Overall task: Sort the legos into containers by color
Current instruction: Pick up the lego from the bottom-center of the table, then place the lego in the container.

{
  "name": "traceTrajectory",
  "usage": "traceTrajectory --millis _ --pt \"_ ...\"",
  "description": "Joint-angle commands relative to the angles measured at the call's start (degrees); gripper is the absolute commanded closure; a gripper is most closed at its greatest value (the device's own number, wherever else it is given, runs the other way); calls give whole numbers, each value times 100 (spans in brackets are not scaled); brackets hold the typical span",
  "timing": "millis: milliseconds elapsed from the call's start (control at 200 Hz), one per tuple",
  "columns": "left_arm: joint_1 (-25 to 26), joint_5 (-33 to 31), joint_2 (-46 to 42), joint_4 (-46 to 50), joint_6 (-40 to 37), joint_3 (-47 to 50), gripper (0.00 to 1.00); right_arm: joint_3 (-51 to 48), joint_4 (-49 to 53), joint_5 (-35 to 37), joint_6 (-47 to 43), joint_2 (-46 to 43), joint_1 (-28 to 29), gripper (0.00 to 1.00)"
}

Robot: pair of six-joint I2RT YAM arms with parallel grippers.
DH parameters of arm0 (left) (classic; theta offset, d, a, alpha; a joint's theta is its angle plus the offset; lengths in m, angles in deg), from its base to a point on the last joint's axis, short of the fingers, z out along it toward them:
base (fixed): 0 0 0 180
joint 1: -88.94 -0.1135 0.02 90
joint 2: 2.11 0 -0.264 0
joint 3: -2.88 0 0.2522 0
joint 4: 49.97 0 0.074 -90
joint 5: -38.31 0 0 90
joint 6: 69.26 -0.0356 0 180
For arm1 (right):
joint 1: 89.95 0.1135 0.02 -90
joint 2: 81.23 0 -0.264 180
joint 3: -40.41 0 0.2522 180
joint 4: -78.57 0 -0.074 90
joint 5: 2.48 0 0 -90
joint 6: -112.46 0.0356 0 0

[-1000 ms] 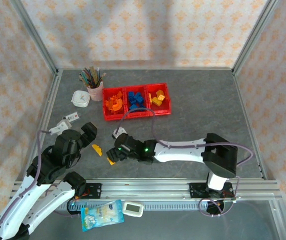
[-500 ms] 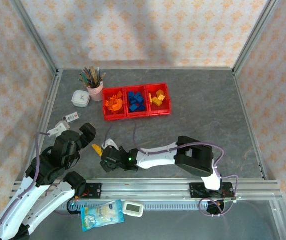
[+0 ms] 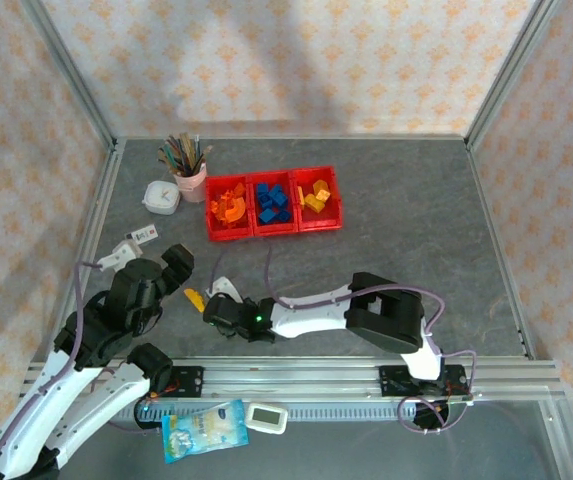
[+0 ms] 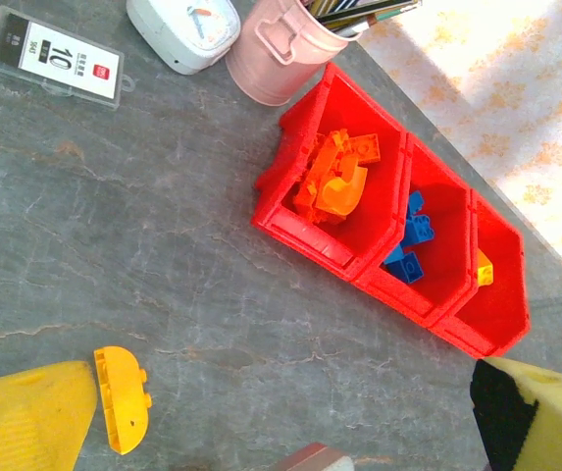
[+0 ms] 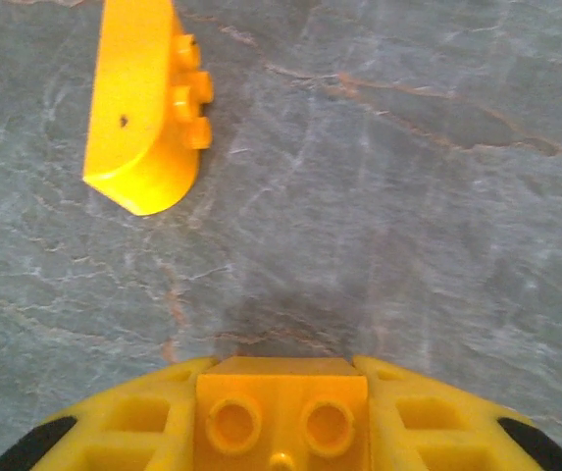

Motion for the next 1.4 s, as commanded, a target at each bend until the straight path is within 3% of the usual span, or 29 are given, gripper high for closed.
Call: traceTrajectory --millis 0,160,385,505,661,831,906,1001,1081,1181,1396 --pt "-44 85 165 -325 -220 -16 1 -70 251 392 161 -780 -271 68" --pt "-42 293 506 -760 -479 -97 1 -374 315 282 218 -1579 -994 68" --pt "-40 800 1173 -1592 -867 -144 1 -433 300 185 61 -2079 -2694 67" --pt "-42 936 1541 -1946 -993 -161 1 -207 24 71 -203 -1846 -3489 66" --pt "-44 1091 1939 -2251 -1058 -216 1 664 125 -89 -483 -902 -4203 67" --pt "-50 1056 2058 -2351 -1087 -220 1 1539 213 -74 -724 -80 -4506 65" --pt "-46 1018 2058 -2371 -1101 -195 1 1876 340 -237 -782 210 -4630 55" --pt "-51 1008 2066 -2356 -1111 -209 1 2067 427 -423 -896 336 -4664 49" --pt "-52 992 2043 -2337 -1122 -214 1 2019 424 -575 -922 220 -4657 40" --pt "-46 928 1937 -2257 -1114 -196 1 1739 427 -695 -879 -147 -4518 35" --pt "-53 622 1449 -1683 -984 -168 1 557 140 -491 -675 -1219 -3535 24"
